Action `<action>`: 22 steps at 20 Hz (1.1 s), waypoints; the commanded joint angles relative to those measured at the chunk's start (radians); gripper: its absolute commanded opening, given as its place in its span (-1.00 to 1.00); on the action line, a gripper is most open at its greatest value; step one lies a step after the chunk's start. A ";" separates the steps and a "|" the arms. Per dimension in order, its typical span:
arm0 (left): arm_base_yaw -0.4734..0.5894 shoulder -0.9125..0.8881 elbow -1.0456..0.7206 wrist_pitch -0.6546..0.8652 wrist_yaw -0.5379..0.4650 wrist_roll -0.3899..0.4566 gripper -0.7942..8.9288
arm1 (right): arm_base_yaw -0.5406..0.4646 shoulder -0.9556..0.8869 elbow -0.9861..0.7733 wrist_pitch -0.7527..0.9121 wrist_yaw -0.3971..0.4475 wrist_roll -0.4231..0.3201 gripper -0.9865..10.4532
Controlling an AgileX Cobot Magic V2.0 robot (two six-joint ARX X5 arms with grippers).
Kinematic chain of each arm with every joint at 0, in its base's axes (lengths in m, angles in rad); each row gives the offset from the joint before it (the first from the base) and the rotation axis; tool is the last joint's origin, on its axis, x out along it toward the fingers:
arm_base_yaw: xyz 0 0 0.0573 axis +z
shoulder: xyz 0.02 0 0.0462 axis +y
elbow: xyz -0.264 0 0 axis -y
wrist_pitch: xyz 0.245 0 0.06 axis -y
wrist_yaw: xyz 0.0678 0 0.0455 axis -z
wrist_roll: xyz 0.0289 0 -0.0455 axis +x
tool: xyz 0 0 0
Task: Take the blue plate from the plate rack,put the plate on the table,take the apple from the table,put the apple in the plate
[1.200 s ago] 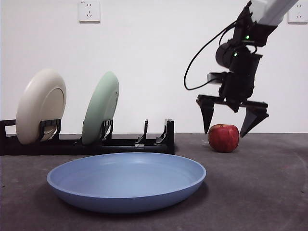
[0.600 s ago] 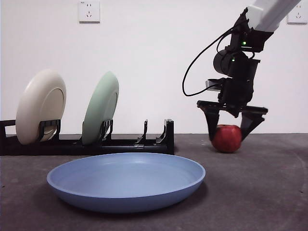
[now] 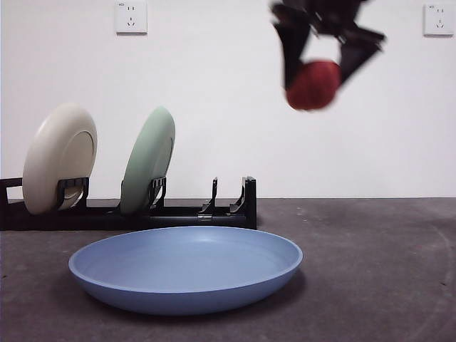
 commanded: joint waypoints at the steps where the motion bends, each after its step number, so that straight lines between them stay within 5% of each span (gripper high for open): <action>1: 0.001 -0.002 -0.001 0.004 -0.007 0.013 -0.85 | 0.115 -0.047 -0.061 0.007 0.030 0.008 -0.84; 8: 0.001 -0.009 -0.001 0.004 -0.007 0.061 -0.85 | 0.384 -0.154 -0.446 0.293 0.055 0.144 -0.84; 14: 0.001 -0.013 -0.001 0.004 -0.007 0.073 -0.85 | 0.428 -0.153 -0.755 0.661 0.055 0.279 -0.84; 22: 0.001 -0.013 -0.001 0.004 -0.007 0.079 -0.85 | 0.430 -0.151 -0.908 0.805 0.121 0.271 -0.84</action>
